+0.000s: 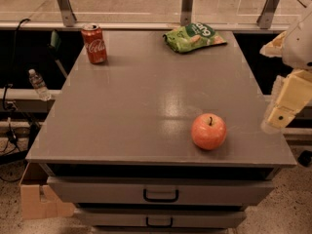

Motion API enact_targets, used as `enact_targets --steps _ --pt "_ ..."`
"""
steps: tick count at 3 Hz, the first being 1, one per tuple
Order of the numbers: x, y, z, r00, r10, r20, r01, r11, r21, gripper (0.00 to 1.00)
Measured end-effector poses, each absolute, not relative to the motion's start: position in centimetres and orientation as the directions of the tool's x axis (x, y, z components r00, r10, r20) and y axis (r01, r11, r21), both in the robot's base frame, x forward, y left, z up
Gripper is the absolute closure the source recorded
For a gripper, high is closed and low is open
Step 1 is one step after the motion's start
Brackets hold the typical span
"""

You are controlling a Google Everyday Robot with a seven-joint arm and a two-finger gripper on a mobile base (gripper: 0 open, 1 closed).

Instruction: Pick apple

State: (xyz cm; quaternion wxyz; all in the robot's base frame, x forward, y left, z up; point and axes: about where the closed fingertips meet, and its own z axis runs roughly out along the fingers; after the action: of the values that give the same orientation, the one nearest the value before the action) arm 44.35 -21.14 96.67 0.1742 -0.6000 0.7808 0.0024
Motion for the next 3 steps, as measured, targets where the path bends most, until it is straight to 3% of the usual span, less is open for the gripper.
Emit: enact_targets --steps 2,3 --pt "43.8 -16.2 93.1 -0.136 -0.848 -0.513 -0.975 0.207 -0.084 0.0" --pt "42.8 -14.4 91.9 -0.105 -0.807 -0.581 -0.978 0.191 -0.088 0.0"
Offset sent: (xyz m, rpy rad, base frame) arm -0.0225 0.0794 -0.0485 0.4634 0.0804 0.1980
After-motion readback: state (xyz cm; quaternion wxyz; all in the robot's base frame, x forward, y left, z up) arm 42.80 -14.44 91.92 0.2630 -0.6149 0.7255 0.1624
